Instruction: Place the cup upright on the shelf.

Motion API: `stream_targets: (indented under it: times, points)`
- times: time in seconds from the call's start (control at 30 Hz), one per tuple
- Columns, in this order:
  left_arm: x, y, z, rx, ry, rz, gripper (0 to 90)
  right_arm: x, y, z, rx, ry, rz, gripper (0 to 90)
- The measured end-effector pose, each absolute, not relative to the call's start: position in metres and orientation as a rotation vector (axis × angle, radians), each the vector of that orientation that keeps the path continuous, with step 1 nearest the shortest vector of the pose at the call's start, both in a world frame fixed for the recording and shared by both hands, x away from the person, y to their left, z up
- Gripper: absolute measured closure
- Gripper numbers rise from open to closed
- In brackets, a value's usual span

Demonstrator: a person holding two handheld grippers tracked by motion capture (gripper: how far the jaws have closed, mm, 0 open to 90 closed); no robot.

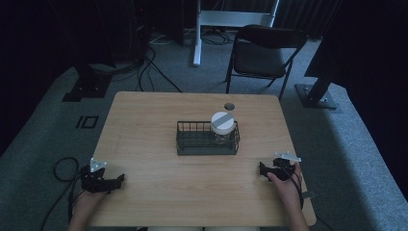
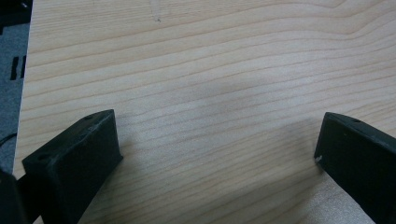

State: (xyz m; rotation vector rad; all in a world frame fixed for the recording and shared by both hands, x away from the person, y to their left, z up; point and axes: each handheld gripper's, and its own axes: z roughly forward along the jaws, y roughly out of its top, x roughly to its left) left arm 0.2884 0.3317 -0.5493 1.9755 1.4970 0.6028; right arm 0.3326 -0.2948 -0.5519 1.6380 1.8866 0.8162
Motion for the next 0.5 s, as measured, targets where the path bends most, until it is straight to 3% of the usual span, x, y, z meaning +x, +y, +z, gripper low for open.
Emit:
stream_targets:
  times: [0.5]
  points:
    - [0.2884,0.3316,-0.5492,1.977,1.496,0.604,0.2,0.3326,-0.2957,-0.552,1.629,1.902,0.823,10.9]
